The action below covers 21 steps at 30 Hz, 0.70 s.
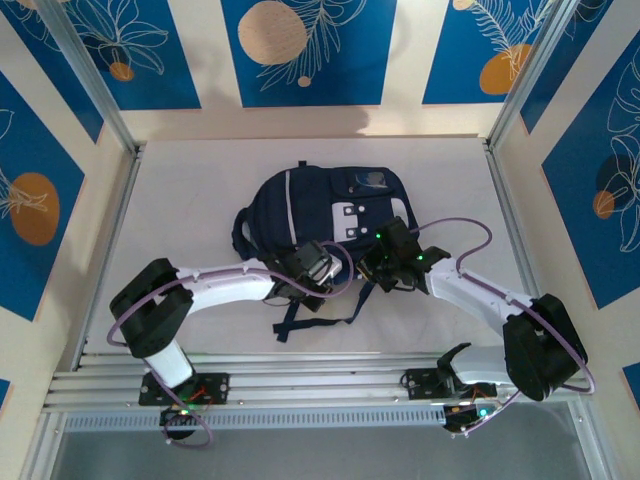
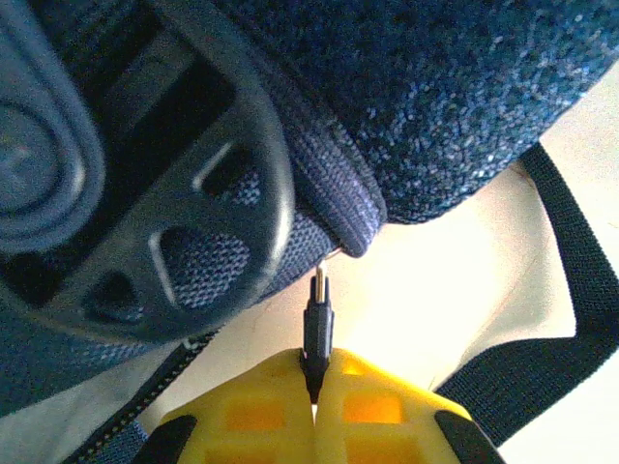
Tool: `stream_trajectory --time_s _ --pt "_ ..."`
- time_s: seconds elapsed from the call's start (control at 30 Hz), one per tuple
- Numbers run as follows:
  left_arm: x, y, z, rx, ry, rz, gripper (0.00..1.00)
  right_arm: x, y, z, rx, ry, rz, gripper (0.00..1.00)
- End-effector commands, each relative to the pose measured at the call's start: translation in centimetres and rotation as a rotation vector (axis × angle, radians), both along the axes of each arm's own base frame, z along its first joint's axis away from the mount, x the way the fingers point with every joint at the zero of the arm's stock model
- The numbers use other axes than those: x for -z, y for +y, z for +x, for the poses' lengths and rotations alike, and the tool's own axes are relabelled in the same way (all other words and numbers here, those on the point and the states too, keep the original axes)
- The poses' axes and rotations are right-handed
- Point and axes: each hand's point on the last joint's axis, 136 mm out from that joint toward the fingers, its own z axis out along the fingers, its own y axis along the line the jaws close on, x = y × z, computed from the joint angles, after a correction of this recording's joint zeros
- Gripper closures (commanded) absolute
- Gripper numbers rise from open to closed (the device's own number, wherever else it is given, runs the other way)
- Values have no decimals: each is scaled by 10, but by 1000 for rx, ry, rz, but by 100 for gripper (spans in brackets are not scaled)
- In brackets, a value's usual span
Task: Pack books, pencil case, and school supplies into a backpack
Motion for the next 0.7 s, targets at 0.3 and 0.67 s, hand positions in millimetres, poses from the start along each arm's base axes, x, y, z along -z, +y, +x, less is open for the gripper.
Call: stream_trajectory --time_s 0.3,0.67 --pt "-35 17 12 -75 -79 -88 100 1 -20 10 14 -45 -105 100" --pt "-16 50 8 -160 -64 -13 100 4 -35 8 39 -26 -157 100"
